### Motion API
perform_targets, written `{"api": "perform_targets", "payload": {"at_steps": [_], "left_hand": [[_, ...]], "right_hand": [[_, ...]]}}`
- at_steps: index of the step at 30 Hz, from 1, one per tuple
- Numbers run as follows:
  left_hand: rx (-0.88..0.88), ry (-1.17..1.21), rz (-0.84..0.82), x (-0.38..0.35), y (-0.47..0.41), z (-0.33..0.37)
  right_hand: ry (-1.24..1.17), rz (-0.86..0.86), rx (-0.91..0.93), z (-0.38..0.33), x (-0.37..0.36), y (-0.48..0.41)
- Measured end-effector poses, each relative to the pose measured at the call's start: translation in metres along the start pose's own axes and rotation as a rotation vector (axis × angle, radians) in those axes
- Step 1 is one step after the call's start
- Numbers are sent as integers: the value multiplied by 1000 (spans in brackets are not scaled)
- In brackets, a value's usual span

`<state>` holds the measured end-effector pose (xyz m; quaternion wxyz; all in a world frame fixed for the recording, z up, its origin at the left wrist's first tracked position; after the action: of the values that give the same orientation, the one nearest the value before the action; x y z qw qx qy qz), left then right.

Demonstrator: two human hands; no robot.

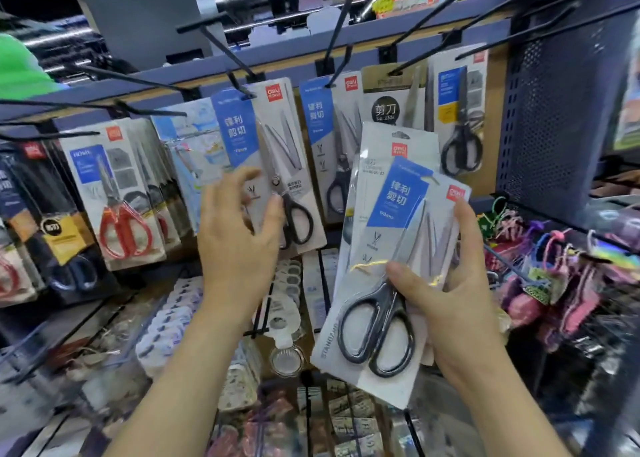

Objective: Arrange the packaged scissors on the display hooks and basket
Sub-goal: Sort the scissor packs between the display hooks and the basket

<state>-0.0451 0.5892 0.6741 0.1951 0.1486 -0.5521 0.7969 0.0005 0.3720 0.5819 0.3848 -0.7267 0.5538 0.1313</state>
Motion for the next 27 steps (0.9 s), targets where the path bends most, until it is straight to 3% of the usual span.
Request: {"api": "perform_targets", "payload": {"at_steps": [3,5,10,17,22,27], "left_hand": [[-44,285,-432,-15,41,41],[-12,320,-536,-24,62,50],[230,516,-457,-29,73,38],[264,503,-458,-31,74,39],[391,533,-370,-34,73,26],[443,541,-278,-36,83,30]], "right_hand": [[-94,5,15,1,-2,-2],[-93,38,2,4,-1,-1],[-168,158,-71,6,5,2],[-306,187,-302,19,13,8],[-114,135,-253,12,18,9],[46,-34,-189,5,5,7]]}}
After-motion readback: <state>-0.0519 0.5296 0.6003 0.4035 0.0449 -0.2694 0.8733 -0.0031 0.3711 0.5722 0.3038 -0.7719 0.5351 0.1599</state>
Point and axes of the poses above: each hand's wrist, its own y-axis away from the middle knuckle, its own x-axis out of the back of the hand, z = x × y, the point moved 6 cm from there along -y, towards the middle knuckle, and after that the axes turned 14 degrees about -y, right-handed, at the moved point
